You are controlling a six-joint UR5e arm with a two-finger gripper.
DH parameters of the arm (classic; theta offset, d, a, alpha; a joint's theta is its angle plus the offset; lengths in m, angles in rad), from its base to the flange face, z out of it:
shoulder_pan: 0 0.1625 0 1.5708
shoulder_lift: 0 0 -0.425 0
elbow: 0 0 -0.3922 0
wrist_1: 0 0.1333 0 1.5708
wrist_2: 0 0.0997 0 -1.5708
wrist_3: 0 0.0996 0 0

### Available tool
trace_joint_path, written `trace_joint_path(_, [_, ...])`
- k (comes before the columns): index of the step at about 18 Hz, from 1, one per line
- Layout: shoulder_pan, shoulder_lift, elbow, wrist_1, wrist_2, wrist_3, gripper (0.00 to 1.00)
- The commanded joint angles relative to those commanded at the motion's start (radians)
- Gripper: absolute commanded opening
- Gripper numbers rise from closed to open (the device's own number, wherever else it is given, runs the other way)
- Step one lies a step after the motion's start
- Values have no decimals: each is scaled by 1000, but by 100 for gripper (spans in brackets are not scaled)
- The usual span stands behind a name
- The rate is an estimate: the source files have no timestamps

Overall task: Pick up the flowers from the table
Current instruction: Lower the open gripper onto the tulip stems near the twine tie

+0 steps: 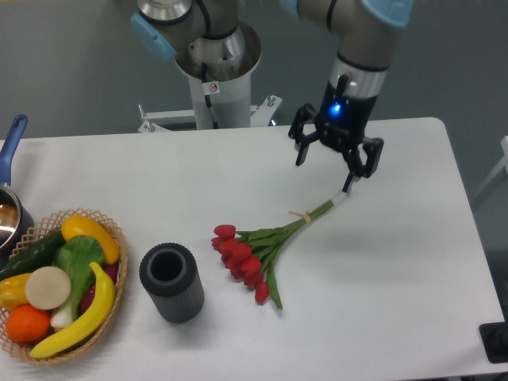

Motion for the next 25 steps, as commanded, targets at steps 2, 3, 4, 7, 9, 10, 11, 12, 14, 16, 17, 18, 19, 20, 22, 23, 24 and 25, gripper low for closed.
trace_joint_path(2, [-14, -20, -2, 43, 5, -18, 100])
trace_joint_path(3, [-17, -23, -8, 82, 8, -20, 100])
trace_joint_path(4, [-22, -26, -26, 121, 8, -20, 100])
trace_joint_path(7, [-35, -32, -38, 164, 18, -127, 100])
trace_joint_path(9, [-41, -54, -34, 160, 37, -112, 100])
trace_joint_path(10, [-48, -66, -22, 140, 64, -82, 99])
trace_joint_path(11, [-66, -77, 0, 90, 93, -43, 99])
trace_joint_path(12, [-81, -89, 30, 27, 124, -10, 99])
trace_joint_path(14, [-89, -113, 89, -81, 176, 43, 99])
trace_joint_path(16, [-103, -146, 106, -117, 242, 130, 99])
trace_joint_path(17, [-115, -156, 104, -120, 306, 176, 99])
trace_joint_path(18, [-147, -170, 98, -118, 364, 202, 98])
trace_joint_path(19, [-153, -176, 88, -106, 365, 204, 98])
trace_joint_path(20, [-154, -184, 77, -103, 364, 205, 99])
trace_joint_path(22, [-154, -198, 34, -53, 344, 202, 99])
trace_joint_path(23, [-155, -204, 6, 21, 335, 199, 99])
trace_joint_path(24, [-154, -206, -18, 90, 321, 198, 100])
trace_joint_path(25, [-149, -206, -38, 127, 301, 196, 100])
